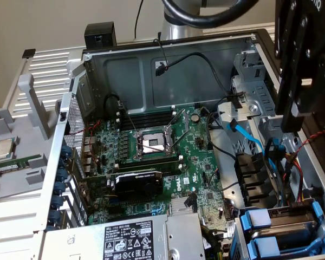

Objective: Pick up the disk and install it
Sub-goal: 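Insert the first disk wire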

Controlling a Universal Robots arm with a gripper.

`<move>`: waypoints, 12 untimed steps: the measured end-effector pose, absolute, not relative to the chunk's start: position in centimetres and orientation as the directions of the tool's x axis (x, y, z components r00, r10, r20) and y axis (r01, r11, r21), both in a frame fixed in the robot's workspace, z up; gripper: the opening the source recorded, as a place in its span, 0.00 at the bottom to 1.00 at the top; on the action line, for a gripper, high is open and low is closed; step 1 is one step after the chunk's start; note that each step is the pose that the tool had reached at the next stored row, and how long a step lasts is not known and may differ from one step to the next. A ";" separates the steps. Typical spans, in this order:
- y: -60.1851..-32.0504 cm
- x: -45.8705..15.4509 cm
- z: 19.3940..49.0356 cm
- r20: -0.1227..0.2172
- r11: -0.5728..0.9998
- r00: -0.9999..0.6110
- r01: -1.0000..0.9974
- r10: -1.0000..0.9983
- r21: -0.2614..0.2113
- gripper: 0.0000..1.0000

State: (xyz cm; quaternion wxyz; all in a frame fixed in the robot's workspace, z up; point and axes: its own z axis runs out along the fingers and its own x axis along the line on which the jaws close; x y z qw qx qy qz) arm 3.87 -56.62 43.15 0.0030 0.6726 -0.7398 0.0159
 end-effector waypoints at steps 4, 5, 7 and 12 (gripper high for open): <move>-56.4 4.7 42.7 0.027 0.095 -0.095 -0.995 -0.995 -0.003 0.31; -56.4 4.9 42.7 0.028 0.095 -0.095 -0.995 -0.995 0.005 0.31; -56.4 5.1 42.7 0.031 0.095 -0.094 -0.995 -0.995 0.038 0.31; -56.4 5.4 42.3 0.034 0.095 -0.092 -0.991 -0.995 0.090 0.31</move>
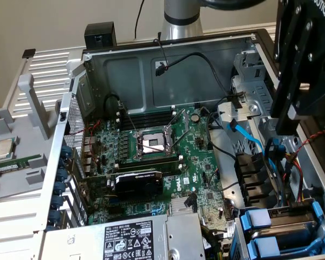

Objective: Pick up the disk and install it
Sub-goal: 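Insert the first disk wire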

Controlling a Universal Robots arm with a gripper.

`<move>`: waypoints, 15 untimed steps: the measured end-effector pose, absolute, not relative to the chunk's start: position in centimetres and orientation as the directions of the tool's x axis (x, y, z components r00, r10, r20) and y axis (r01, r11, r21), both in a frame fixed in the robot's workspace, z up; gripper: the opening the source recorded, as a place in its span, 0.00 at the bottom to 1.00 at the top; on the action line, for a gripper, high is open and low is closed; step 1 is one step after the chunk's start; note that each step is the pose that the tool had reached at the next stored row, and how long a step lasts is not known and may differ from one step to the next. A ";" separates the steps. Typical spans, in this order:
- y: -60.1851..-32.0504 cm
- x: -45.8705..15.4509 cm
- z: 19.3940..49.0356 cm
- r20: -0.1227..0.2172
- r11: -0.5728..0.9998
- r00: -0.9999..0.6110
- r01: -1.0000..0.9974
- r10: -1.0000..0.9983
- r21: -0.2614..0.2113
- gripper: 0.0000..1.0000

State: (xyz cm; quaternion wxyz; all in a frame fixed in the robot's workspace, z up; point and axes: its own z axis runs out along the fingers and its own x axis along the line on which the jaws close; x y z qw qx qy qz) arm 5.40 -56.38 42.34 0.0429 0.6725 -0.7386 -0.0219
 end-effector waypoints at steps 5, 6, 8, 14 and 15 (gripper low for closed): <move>-56.4 5.8 41.4 0.034 0.095 -0.092 -0.991 -0.995 0.090 0.31; -56.4 5.9 41.2 0.034 0.095 -0.092 -0.991 -0.995 0.090 0.31; -56.4 6.1 40.9 0.034 0.095 -0.092 -0.991 -0.995 0.091 0.31; -56.4 6.3 39.9 0.035 0.095 -0.092 -0.991 -0.995 0.100 0.31; -56.4 6.3 39.7 0.035 0.095 -0.092 -0.990 -0.995 0.102 0.31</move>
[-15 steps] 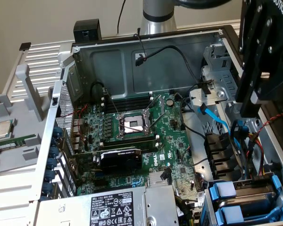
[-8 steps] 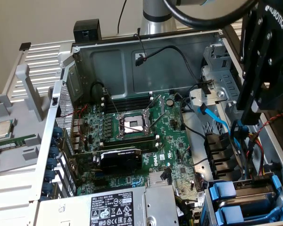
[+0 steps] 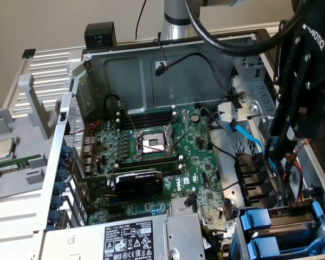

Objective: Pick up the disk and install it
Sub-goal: 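Insert the first disk wire, then insert the second disk wire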

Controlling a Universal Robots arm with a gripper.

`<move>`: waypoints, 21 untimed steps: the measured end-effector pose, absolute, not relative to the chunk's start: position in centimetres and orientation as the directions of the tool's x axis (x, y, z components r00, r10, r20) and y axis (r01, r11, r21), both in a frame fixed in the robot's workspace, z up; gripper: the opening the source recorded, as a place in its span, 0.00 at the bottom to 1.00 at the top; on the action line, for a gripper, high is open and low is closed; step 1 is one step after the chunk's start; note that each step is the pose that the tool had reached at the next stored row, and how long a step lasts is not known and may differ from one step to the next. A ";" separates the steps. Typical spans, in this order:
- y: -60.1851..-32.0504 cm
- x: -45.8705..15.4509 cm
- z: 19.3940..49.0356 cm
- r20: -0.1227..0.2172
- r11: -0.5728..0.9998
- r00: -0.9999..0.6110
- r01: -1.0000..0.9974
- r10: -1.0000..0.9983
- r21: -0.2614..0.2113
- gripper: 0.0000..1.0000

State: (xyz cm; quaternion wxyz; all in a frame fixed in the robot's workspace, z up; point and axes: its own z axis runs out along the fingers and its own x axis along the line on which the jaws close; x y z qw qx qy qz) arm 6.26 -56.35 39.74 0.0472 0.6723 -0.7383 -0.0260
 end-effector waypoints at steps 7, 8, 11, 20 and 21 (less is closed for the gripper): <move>-56.3 6.3 39.0 0.036 0.095 -0.091 -0.989 -0.995 0.114 0.31; -56.3 6.3 38.9 0.036 0.095 -0.091 -0.989 -0.995 0.116 0.31; -56.2 6.3 38.6 0.036 0.095 -0.091 -0.988 -0.995 0.123 0.31; -55.6 6.5 38.3 0.037 0.095 -0.091 -0.986 -0.995 0.136 0.31; -55.6 6.5 38.2 0.037 0.096 -0.091 -0.986 -0.995 0.137 0.31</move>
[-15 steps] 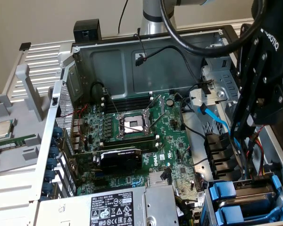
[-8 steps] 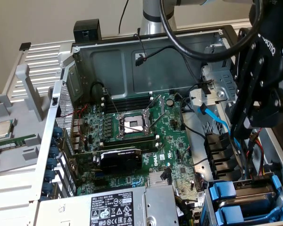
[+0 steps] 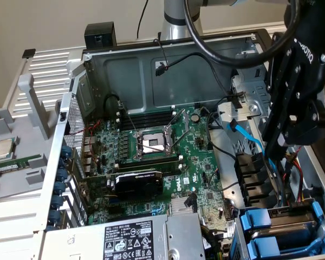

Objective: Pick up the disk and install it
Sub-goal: 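Insert the second disk wire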

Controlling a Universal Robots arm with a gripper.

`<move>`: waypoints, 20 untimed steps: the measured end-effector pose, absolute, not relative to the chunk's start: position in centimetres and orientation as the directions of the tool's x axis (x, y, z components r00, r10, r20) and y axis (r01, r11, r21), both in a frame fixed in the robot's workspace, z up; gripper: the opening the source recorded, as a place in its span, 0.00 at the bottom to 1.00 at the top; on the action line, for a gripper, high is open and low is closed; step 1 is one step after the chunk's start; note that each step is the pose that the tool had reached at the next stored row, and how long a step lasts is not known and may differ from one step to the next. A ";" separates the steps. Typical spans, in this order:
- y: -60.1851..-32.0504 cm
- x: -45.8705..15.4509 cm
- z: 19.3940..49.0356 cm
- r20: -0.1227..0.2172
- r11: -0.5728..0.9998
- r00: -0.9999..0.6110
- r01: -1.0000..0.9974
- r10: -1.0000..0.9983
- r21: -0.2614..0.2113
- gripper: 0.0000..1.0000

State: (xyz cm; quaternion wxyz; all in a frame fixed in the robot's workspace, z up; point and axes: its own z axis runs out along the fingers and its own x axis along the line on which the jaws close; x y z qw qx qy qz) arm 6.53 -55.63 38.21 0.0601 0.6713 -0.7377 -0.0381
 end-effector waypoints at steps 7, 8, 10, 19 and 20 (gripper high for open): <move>-55.7 6.6 38.0 0.037 0.098 -0.094 -0.986 -0.995 0.138 0.31; -55.8 6.6 38.0 0.037 0.099 -0.095 -0.985 -0.995 0.138 0.31; -55.8 6.6 38.0 0.038 0.100 -0.096 -0.985 -0.995 0.138 0.31; -55.8 6.6 37.9 0.037 0.107 -0.103 -0.985 -0.994 0.138 0.31; -55.8 6.6 37.9 0.037 0.108 -0.104 -0.985 -0.994 0.138 0.31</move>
